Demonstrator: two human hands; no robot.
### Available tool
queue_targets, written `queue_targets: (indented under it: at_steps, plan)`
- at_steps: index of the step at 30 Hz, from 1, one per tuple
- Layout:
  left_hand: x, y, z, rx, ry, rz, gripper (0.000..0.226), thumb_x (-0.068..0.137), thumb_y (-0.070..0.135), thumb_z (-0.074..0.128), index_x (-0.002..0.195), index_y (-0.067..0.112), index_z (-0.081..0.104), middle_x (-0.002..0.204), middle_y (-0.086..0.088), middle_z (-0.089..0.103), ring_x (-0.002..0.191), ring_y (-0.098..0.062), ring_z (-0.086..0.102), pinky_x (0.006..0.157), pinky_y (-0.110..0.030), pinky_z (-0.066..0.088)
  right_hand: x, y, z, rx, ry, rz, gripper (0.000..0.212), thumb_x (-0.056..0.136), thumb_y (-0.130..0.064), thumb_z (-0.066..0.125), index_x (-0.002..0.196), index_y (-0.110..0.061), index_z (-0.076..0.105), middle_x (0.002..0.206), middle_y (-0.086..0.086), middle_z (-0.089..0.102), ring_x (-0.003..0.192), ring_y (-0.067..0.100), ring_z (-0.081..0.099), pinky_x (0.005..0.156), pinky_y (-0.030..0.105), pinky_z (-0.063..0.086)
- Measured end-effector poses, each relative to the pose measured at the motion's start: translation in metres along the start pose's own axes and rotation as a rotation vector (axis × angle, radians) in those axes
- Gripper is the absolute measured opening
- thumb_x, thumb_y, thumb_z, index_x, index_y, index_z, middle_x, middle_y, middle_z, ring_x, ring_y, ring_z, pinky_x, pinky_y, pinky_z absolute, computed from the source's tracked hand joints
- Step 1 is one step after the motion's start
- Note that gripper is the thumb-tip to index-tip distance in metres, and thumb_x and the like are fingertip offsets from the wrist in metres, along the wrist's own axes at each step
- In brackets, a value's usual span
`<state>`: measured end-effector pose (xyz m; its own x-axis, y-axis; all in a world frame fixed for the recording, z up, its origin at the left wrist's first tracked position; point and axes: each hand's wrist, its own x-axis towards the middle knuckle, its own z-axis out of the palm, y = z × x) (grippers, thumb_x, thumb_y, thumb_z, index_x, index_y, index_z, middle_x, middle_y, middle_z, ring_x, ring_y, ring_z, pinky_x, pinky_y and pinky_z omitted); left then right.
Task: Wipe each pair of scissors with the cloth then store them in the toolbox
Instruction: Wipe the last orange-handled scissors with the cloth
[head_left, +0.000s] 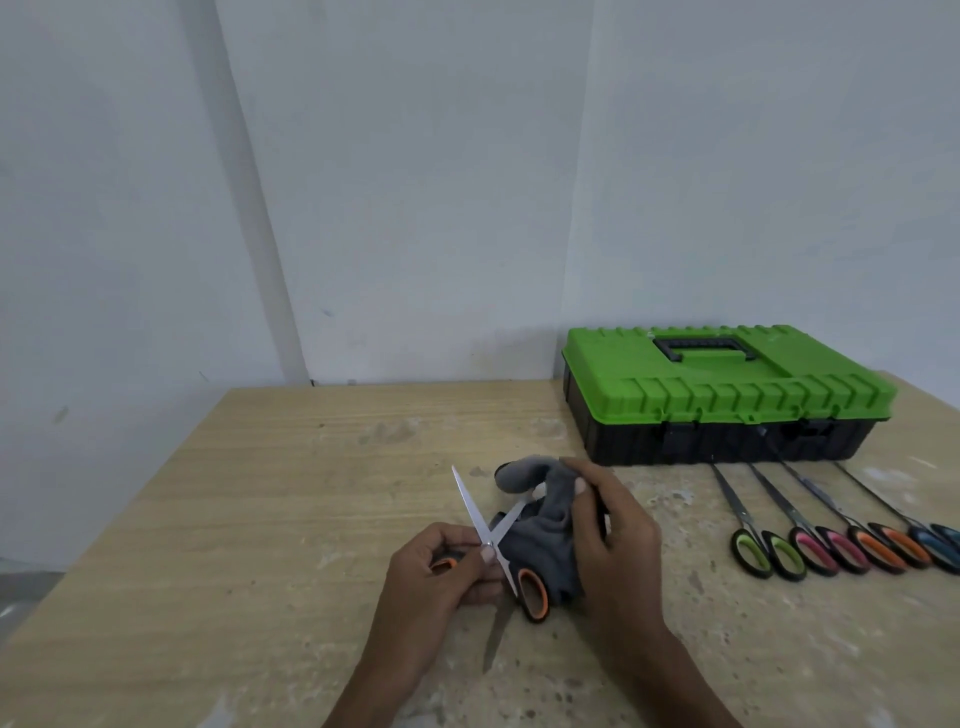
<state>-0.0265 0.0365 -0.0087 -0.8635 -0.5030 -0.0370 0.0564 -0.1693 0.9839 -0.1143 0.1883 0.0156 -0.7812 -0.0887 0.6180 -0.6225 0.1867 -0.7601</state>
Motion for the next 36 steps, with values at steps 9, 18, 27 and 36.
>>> queue_targets:
  at_steps: [9,18,27,36]
  plan:
    - [-0.001,0.002,-0.001,0.024,-0.023,0.003,0.009,0.088,-0.001,0.073,0.093,-0.007,0.069,0.085,-0.024,0.076,0.076,-0.035,0.077,0.07,-0.035,0.064,-0.002,0.018,0.023,-0.297,-0.288,-0.251,0.024,0.092,-0.02,0.054,0.107,-0.024,0.072,0.099,-0.014,0.067,0.099,0.005,0.057,0.079,0.029,0.051]
    - [0.0,0.003,0.001,0.02,-0.039,0.024,0.008,0.088,-0.005,0.072,0.094,-0.008,0.066,0.083,-0.027,0.074,0.071,-0.029,0.075,0.064,-0.033,0.063,0.041,0.023,-0.029,0.184,0.418,0.337,0.019,0.103,-0.012,0.05,0.107,-0.017,0.067,0.099,-0.002,0.069,0.098,0.02,0.065,0.081,0.031,0.054]
    - [0.0,0.002,0.001,0.122,-0.084,0.093,0.005,0.089,-0.01,0.068,0.093,-0.007,0.068,0.075,-0.013,0.075,0.064,-0.017,0.072,0.057,-0.024,0.058,0.014,-0.028,0.029,-0.027,-0.438,-0.108,0.029,0.1,-0.022,0.057,0.127,-0.026,0.067,0.125,-0.016,0.068,0.114,0.005,0.064,0.096,0.03,0.052]
    - [-0.001,0.001,0.001,0.105,-0.122,0.076,0.003,0.092,-0.007,0.065,0.094,-0.007,0.067,0.079,-0.01,0.074,0.066,-0.023,0.074,0.063,-0.027,0.06,0.021,-0.009,0.056,-0.291,-0.512,-0.176,0.017,0.088,-0.01,0.059,0.099,-0.021,0.067,0.103,-0.006,0.061,0.094,0.012,0.058,0.081,0.029,0.049]
